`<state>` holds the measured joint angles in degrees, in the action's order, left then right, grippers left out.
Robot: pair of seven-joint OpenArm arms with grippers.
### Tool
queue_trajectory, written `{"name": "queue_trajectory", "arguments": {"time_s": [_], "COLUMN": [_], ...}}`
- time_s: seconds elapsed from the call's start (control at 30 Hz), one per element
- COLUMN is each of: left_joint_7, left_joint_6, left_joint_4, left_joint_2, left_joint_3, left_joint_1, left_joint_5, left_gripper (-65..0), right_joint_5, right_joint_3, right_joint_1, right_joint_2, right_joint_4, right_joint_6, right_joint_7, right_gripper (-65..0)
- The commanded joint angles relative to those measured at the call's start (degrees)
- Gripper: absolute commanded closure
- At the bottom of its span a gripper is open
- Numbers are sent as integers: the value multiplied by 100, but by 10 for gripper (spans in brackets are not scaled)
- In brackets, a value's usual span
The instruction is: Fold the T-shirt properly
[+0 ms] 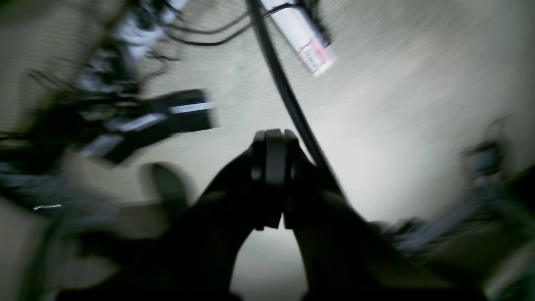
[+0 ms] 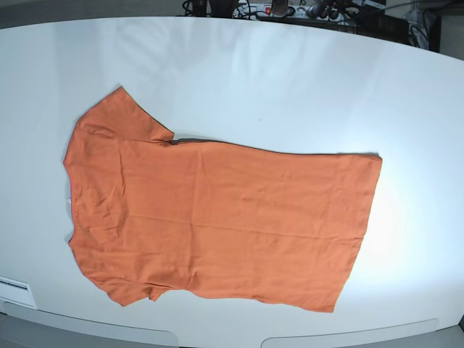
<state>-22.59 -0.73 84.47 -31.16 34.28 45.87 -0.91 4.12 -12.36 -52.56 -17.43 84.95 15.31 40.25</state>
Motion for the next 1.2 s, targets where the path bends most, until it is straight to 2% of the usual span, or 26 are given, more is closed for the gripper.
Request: {"name": "queue_trajectory", "arguments": {"time_s": [0.0, 0.17, 0.23, 0.37, 0.47, 0.53, 0.63, 0.8, 0.93, 1.0, 1.1, 1.13, 1.17], "left_joint_7": [-50, -417, -577, -625, -638, -507, -136, 372, 1045, 1641, 2570, 2763, 2879], "left_joint_6": [144, 951, 1145, 1193, 1147, 979, 542, -461, -1071, -1453, -2079, -2245, -2345], "left_joint_4": [426, 2275, 2944, 4079, 4732, 4955, 4916, 4264, 3342, 2798, 2050, 1847, 1668], "left_joint_2": [-227, -1154, -1429, -1764, -1773, -1770, -1773, -1864, -2188, -2332, -2470, -2524, -2588], "left_joint_3": [9, -127, -330, -938, -1547, -1993, -2691, -3571, -3606, -3606, -3556, -3480, -3359], "left_joint_1": [280, 1023, 1276, 1714, 1825, 1790, 1637, 715, -111, -566, -1351, -1611, -1871], "left_joint_5": [-186, -1416, -1788, -2297, -2455, -2450, -2293, -1694, -1484, -1486, -1482, -1482, -1482], "left_gripper": [0, 0, 0, 0, 0, 0, 0, 0, 0, -110, -313, -352, -366], "right_joint_5": [35, 1108, 1565, 2439, 3088, 3515, 3362, 2199, 1349, 1099, 824, 754, 699], "right_joint_3": [-2, 2, 4, 4, 13, 79, 275, 695, 791, 791, 791, 791, 791], "right_joint_1": [-319, -1510, -1886, -2244, -2244, -2244, -2079, -1038, -400, -160, 114, 168, 197], "right_joint_2": [-98, -540, -686, -846, -846, -846, -846, -846, -846, -844, -828, -828, -809], "right_joint_4": [522, 2870, 3661, 4920, 5005, 5005, 5005, 5005, 5005, 5005, 5005, 5005, 5005], "right_joint_6": [-98, -1045, -1366, -1755, -1899, -1934, -1746, -1060, -588, -455, -302, -247, -201], "right_joint_7": [4, 361, 446, 490, 483, 249, -179, -824, -1036, -1141, -1220, -1224, -1222], "right_gripper": [0, 0, 0, 0, 0, 0, 0, 0, 0, 0, 0, 0, 0]}}
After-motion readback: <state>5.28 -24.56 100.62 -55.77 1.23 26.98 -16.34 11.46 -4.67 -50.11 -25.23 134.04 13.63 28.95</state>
